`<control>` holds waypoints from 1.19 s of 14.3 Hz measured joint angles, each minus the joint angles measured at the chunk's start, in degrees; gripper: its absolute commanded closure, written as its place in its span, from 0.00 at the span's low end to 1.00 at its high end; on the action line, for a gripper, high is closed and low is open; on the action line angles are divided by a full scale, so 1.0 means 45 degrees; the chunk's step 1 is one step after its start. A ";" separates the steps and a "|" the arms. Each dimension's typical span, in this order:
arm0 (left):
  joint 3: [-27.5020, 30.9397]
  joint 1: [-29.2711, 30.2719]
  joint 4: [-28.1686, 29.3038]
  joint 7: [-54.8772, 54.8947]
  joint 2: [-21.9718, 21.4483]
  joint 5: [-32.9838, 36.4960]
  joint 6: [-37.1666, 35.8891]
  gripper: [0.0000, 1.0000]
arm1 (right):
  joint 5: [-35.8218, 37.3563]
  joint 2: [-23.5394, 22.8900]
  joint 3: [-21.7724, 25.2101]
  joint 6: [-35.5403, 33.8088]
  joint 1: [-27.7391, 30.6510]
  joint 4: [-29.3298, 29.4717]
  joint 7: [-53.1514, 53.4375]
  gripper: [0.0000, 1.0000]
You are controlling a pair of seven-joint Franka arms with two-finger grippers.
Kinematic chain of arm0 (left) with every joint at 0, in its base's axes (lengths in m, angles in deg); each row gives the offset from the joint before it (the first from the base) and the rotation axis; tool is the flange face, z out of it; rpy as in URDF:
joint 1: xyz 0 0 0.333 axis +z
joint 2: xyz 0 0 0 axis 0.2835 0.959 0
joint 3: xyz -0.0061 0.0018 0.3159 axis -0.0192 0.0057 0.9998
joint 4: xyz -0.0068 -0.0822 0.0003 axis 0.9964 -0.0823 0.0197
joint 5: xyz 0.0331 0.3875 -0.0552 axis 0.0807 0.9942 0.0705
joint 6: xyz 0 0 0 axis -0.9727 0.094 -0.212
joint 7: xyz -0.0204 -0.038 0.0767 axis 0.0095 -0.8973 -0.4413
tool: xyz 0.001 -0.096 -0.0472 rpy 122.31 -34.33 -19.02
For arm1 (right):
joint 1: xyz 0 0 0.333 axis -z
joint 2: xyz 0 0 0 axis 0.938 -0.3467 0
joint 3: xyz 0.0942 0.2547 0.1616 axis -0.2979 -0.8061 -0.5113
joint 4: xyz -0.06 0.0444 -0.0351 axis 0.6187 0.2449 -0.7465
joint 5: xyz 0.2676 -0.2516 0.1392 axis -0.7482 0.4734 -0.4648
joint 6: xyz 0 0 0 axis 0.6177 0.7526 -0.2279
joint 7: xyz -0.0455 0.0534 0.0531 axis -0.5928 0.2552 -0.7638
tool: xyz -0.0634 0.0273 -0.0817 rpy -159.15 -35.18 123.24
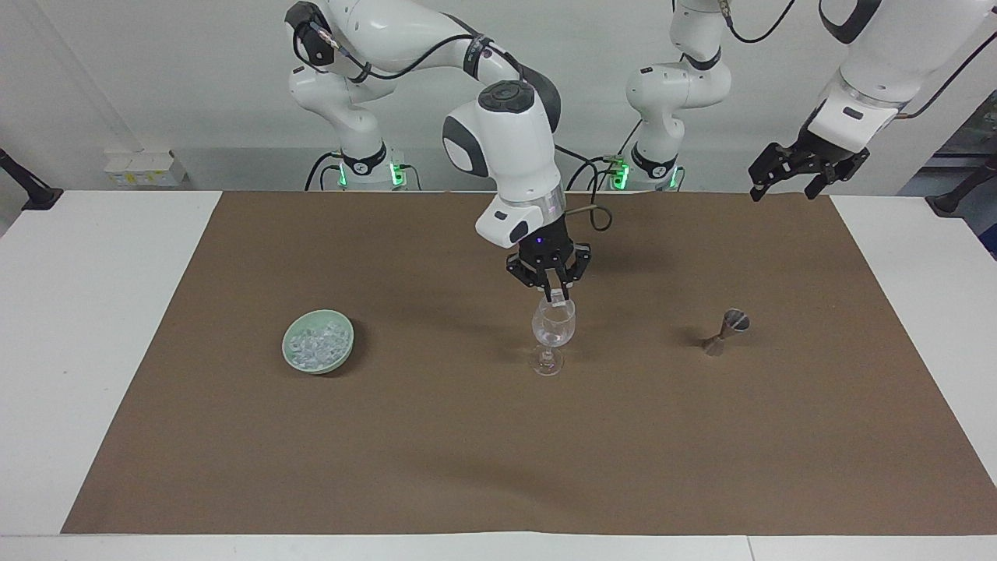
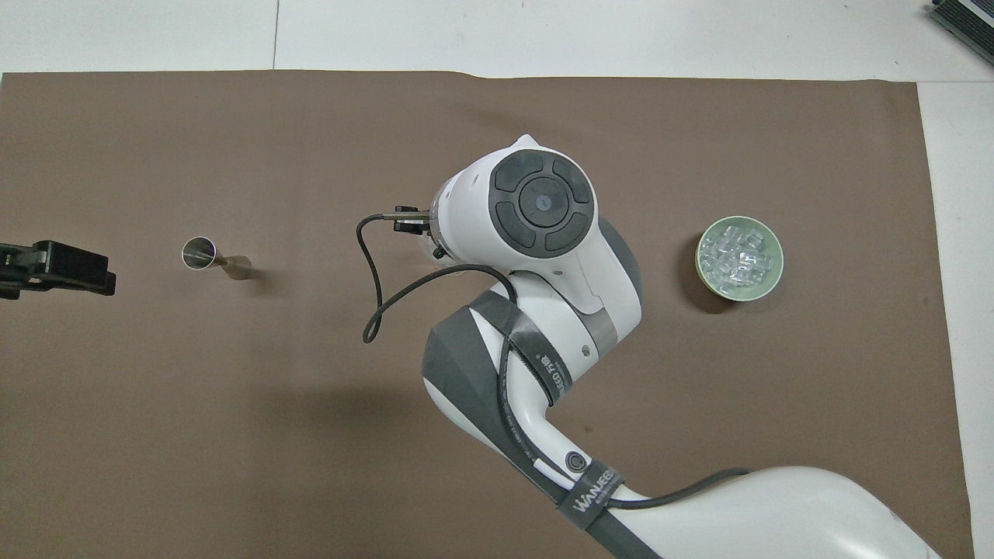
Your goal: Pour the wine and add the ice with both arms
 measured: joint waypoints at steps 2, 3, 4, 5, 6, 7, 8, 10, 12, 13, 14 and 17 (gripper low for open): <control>-0.0024 -0.0048 0.0000 0.0078 -0.0001 0.0008 -0.0033 0.00 | 0.0003 0.0000 0.0000 0.0000 0.0000 0.0005 0.0000 0.86; 0.0002 -0.0110 0.0001 0.0093 -0.0001 0.0009 -0.0110 0.00 | 0.0004 0.0000 0.0003 0.0001 0.0002 0.0005 0.0000 0.83; 0.0089 -0.0200 0.0001 0.0094 -0.0004 0.0010 -0.0197 0.00 | 0.0004 0.0000 0.0007 0.0001 0.0005 0.0006 0.0000 0.83; 0.0188 -0.0269 0.0001 0.0097 -0.0011 0.0010 -0.0251 0.00 | 0.0005 0.0000 0.0011 0.0001 0.0007 0.0008 0.0000 0.83; 0.0333 -0.0345 -0.0001 0.0113 -0.0025 0.0010 -0.0278 0.00 | 0.0006 0.0000 0.0012 0.0001 0.0008 0.0010 0.0000 0.82; 0.0447 -0.0363 -0.0004 0.0150 -0.0053 0.0010 -0.0289 0.00 | 0.0006 0.0000 0.0012 0.0001 0.0008 0.0012 0.0000 0.71; 0.0534 -0.0363 -0.0005 0.0199 -0.0090 0.0010 -0.0293 0.00 | 0.0006 0.0000 0.0013 0.0001 0.0008 0.0012 0.0000 0.71; 0.0611 -0.0362 -0.0005 0.0230 -0.0146 0.0010 -0.0298 0.00 | 0.0006 0.0000 0.0014 0.0001 0.0015 0.0012 0.0000 0.71; 0.0589 -0.0363 -0.0005 0.0231 -0.0205 0.0010 -0.0310 0.00 | 0.0006 0.0000 0.0016 0.0001 0.0022 0.0014 0.0000 0.71; 0.0598 -0.0363 -0.0006 0.0231 -0.0240 0.0010 -0.0311 0.00 | 0.0006 0.0000 0.0016 0.0001 0.0022 0.0015 0.0000 0.71; 0.0610 -0.0363 -0.0006 0.0231 -0.0277 0.0010 -0.0311 0.00 | 0.0006 -0.0001 0.0017 0.0001 0.0022 0.0016 0.0000 0.71; 0.0614 -0.0363 -0.0006 0.0231 -0.0318 0.0010 -0.0310 0.00 | 0.0006 -0.0002 0.0021 0.0001 0.0023 0.0024 0.0000 0.71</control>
